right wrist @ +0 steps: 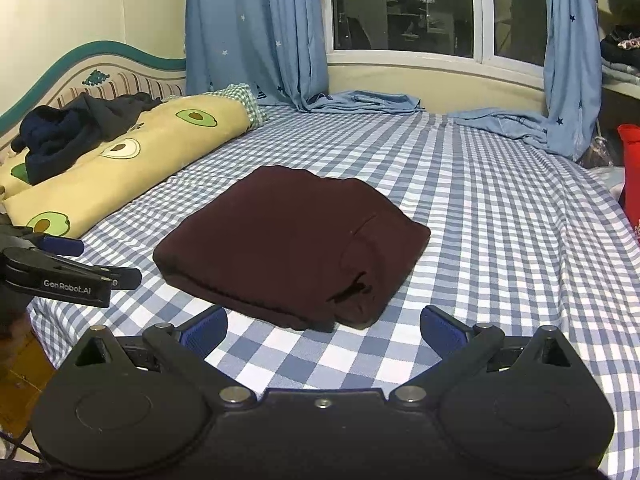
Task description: Fold small clothes
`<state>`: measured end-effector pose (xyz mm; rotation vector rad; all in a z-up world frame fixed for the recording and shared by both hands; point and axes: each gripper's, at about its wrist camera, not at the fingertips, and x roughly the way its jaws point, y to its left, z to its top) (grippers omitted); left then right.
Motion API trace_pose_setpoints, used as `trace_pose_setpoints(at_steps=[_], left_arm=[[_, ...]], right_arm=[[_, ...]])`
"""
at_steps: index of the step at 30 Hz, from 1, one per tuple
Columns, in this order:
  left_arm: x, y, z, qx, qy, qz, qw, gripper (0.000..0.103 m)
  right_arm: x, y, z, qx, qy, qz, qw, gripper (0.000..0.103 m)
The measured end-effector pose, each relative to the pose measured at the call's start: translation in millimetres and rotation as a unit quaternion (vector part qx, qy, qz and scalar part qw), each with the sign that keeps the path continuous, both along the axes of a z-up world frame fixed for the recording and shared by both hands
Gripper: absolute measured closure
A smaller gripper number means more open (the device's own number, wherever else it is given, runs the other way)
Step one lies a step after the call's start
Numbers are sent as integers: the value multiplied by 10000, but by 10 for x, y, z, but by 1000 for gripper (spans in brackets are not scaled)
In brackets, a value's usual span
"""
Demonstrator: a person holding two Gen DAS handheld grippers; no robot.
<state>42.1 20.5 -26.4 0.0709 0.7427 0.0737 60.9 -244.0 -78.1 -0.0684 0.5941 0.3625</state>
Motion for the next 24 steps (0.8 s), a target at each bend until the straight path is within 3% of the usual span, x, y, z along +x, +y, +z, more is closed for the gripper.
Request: trace_pose_setpoints(at_steps=[24], left_arm=[[25, -14, -10, -78, -2, -78, 9999, 1]], right_arm=[[-3, 46, -1, -48, -24, 20, 10000, 1]])
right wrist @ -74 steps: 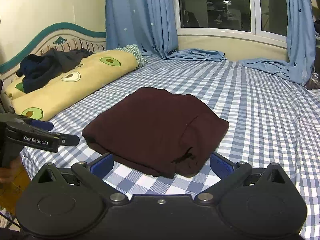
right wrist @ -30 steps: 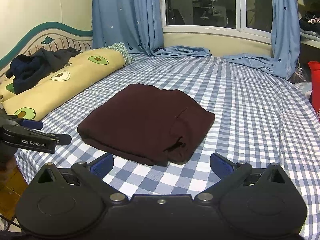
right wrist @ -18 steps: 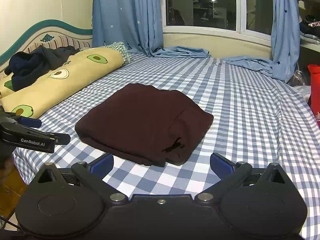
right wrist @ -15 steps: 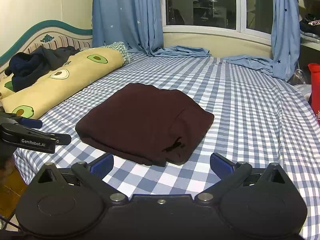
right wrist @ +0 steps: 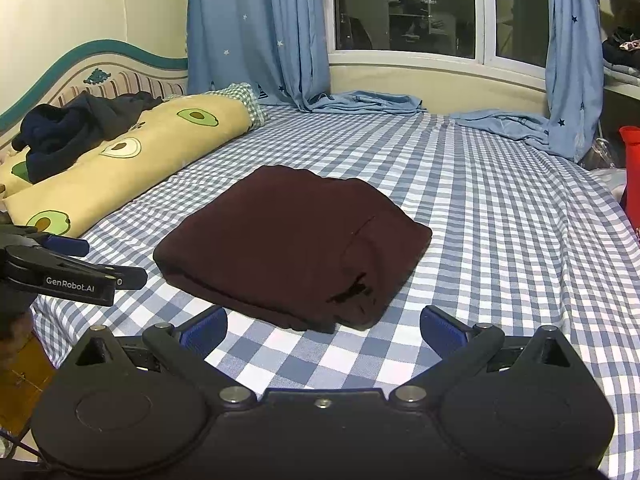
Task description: Fold small clothes
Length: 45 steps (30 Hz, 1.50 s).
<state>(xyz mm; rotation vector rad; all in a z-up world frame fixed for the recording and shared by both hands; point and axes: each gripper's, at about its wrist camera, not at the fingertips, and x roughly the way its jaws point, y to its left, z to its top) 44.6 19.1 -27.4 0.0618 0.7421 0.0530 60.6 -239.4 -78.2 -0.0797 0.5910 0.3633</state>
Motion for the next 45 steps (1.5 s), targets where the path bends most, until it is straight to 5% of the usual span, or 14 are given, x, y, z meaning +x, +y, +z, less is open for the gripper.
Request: trace_pose_setpoints(at_steps=[45], left_arm=[[55, 33, -38, 86, 17, 148, 9999, 1]], right_arm=[[67, 17, -20, 6, 8, 114, 9999, 1]])
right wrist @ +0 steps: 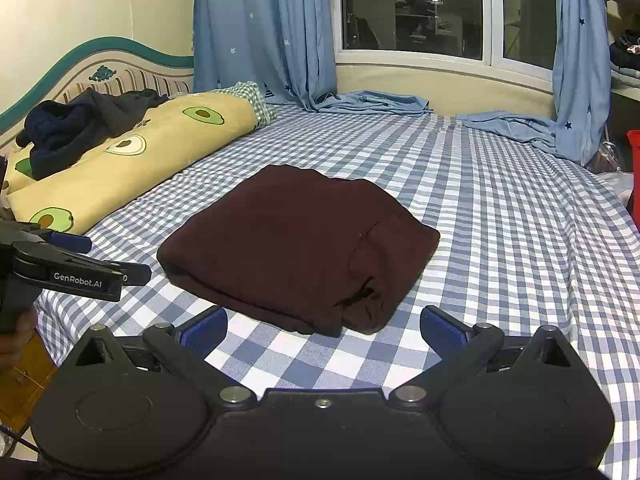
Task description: Fold small clothes
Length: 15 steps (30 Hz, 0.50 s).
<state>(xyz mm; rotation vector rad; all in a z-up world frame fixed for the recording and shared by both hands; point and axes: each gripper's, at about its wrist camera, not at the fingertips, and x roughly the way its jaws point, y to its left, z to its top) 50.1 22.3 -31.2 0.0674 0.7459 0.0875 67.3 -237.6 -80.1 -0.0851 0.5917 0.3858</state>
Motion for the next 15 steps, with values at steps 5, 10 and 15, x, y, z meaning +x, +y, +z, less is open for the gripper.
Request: trace_pose_setpoints(at_steps=[5, 10, 15], left_arm=[[-15, -23, -11, 66, -64, -88, 9999, 1], [-29, -1, 21, -28, -172, -99, 9998, 1], [-18, 81, 52, -404, -195, -97, 9989, 1]], right_arm=[[4, -8, -17, 6, 18, 0, 10000, 1], [13, -26, -37, 5, 32, -13, 10000, 1], [16, -28, -42, 3, 31, -13, 10000, 1]])
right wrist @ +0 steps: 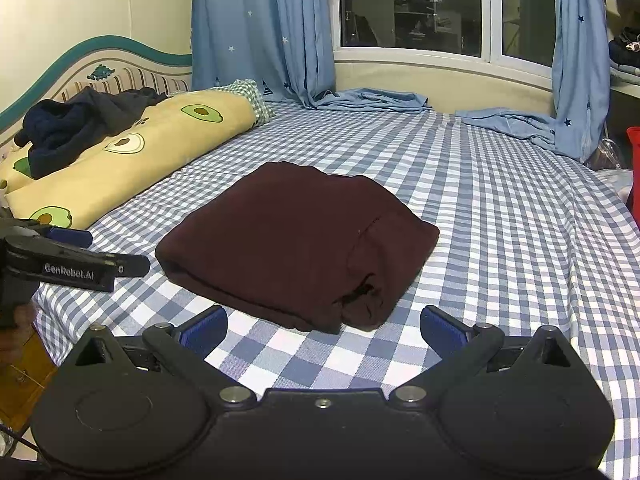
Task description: Fold small clothes
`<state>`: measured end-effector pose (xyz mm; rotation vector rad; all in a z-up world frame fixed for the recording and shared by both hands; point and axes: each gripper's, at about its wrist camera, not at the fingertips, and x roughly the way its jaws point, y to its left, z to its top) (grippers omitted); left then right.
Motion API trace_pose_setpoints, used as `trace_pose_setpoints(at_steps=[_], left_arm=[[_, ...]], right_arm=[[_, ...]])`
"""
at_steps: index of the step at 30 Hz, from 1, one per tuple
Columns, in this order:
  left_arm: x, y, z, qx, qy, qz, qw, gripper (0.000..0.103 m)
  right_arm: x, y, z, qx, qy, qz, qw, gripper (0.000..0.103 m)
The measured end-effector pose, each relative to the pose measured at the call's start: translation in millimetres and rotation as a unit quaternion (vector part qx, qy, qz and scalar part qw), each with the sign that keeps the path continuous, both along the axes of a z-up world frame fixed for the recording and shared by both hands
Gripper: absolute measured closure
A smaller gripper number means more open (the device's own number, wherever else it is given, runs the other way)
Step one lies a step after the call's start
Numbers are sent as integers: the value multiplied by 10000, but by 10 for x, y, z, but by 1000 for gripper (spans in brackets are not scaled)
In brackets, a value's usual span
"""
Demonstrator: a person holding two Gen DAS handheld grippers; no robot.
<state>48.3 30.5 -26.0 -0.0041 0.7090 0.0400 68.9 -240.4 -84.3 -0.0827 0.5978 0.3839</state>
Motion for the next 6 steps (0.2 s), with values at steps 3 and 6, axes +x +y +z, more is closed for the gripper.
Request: trace_pose_setpoints(at_steps=[3, 6], left_arm=[[-12, -15, -1, 63, -35, -8, 10000, 1], [-28, -19, 8, 9, -73, 29, 10000, 1]], right_arm=[[2, -7, -7, 0, 12, -8, 10000, 1], [3, -11, -6, -3, -2, -10, 10000, 1]])
